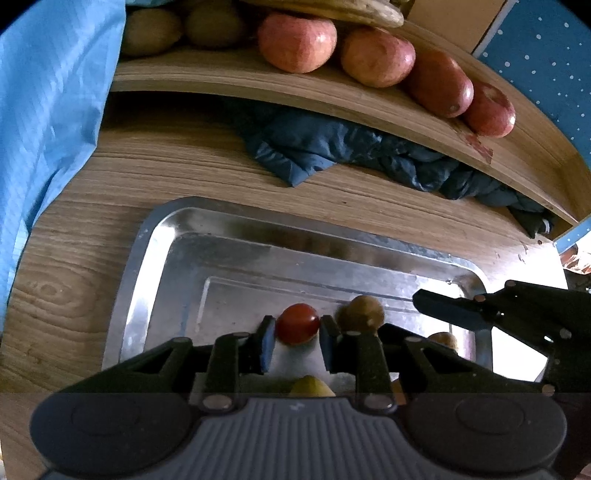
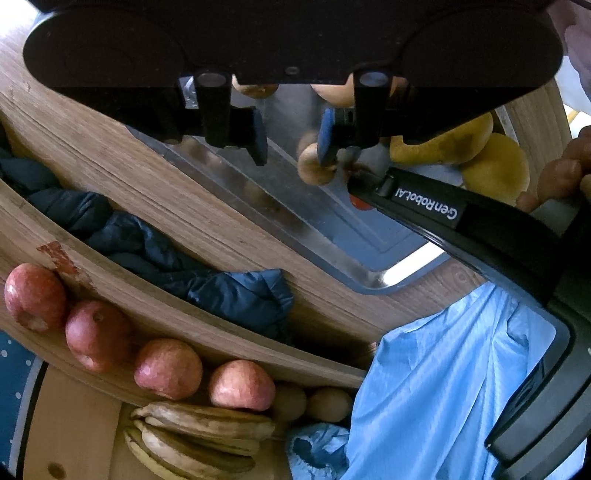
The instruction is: Organize fruits
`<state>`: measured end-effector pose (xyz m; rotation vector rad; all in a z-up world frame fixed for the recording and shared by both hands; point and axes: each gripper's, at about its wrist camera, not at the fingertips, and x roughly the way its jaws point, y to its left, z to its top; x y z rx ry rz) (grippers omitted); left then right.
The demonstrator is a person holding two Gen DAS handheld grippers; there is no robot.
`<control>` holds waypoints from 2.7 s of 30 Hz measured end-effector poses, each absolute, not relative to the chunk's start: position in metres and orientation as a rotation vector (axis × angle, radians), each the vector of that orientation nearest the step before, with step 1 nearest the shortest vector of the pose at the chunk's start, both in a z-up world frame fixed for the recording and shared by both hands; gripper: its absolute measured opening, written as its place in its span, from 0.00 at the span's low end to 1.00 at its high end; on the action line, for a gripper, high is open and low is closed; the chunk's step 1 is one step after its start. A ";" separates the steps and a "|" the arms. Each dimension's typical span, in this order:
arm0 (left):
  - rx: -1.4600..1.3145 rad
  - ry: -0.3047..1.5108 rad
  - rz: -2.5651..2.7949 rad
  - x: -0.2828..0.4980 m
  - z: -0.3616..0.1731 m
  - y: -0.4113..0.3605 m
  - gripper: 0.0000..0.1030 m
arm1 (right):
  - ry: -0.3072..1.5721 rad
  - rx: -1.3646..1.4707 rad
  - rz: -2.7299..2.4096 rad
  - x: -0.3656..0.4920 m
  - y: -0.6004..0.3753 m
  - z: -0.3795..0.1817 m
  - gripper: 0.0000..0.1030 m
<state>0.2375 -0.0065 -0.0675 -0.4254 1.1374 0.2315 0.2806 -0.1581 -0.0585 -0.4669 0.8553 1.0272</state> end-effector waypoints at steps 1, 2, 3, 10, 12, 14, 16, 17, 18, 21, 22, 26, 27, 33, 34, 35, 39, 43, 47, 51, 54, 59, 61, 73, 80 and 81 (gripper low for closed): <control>-0.425 1.137 0.234 0.237 -0.067 -0.006 0.28 | 0.855 -0.466 1.026 0.281 -0.159 -0.058 0.33; -0.424 1.138 0.237 0.237 -0.067 -0.006 0.30 | 0.854 -0.465 1.024 0.281 -0.159 -0.058 0.34; -0.423 1.138 0.240 0.237 -0.067 -0.006 0.31 | 0.854 -0.464 1.022 0.281 -0.159 -0.058 0.35; -0.426 1.130 0.267 0.232 -0.063 -0.003 0.46 | 0.850 -0.456 1.008 0.278 -0.161 -0.055 0.42; -0.426 1.124 0.273 0.231 -0.061 -0.002 0.49 | 0.849 -0.452 1.002 0.277 -0.162 -0.054 0.45; -0.432 1.118 0.279 0.229 -0.059 0.000 0.54 | 0.849 -0.448 0.994 0.277 -0.163 -0.052 0.48; -0.436 1.114 0.284 0.228 -0.058 0.002 0.57 | 0.846 -0.443 0.986 0.276 -0.164 -0.051 0.50; -0.437 1.111 0.286 0.227 -0.057 0.002 0.59 | 0.845 -0.441 0.982 0.276 -0.165 -0.050 0.52; -0.438 1.109 0.289 0.227 -0.056 0.003 0.61 | 0.844 -0.438 0.977 0.275 -0.165 -0.049 0.53; -0.436 1.098 0.303 0.225 -0.054 0.005 0.70 | 0.841 -0.428 0.962 0.274 -0.167 -0.047 0.57; -0.433 1.094 0.310 0.224 -0.054 0.005 0.75 | 0.840 -0.425 0.958 0.274 -0.168 -0.047 0.58; -0.428 1.084 0.329 0.223 -0.051 0.005 0.86 | 0.836 -0.413 0.941 0.273 -0.171 -0.044 0.68; -0.428 1.082 0.333 0.222 -0.050 0.006 0.87 | 0.835 -0.408 0.936 0.272 -0.173 -0.043 0.69; -0.412 1.073 0.362 0.219 -0.047 0.004 0.96 | 0.824 -0.384 0.891 0.270 -0.182 -0.039 0.83; -0.410 1.072 0.365 0.219 -0.046 0.004 0.97 | 0.822 -0.378 0.883 0.269 -0.184 -0.038 0.86; -0.408 1.071 0.370 0.218 -0.045 0.003 0.98 | 0.821 -0.372 0.873 0.269 -0.186 -0.037 0.89; -0.399 1.057 0.391 0.214 -0.040 0.000 1.00 | 0.820 -0.339 0.839 0.268 -0.194 -0.033 0.94; -0.389 1.046 0.406 0.210 -0.034 -0.003 1.00 | 0.813 -0.313 0.808 0.268 -0.202 -0.028 0.98; -0.381 1.037 0.410 0.206 -0.029 -0.007 1.00 | 0.803 -0.287 0.773 0.265 -0.211 -0.021 0.99; -0.386 1.018 0.417 0.198 -0.024 -0.011 1.00 | 0.797 -0.269 0.728 0.261 -0.220 -0.016 0.99; -0.396 1.007 0.419 0.194 -0.021 -0.013 1.00 | 0.795 -0.256 0.700 0.259 -0.225 -0.015 0.99; -0.401 0.987 0.425 0.185 -0.017 -0.017 1.00 | 0.791 -0.232 0.687 0.251 -0.232 -0.011 0.99; -0.398 0.979 0.429 0.182 -0.015 -0.019 1.00 | 0.784 -0.233 0.687 0.247 -0.235 -0.010 0.99; -0.394 0.941 0.499 0.161 -0.009 -0.025 1.00 | 0.768 -0.197 0.648 0.233 -0.248 0.002 0.99; -0.392 0.932 0.554 0.140 -0.002 -0.027 1.00 | 0.767 -0.161 0.629 0.221 -0.253 -0.002 0.99; -0.388 0.929 0.558 0.137 0.000 -0.028 1.00 | 0.769 -0.153 0.627 0.220 -0.253 -0.002 0.99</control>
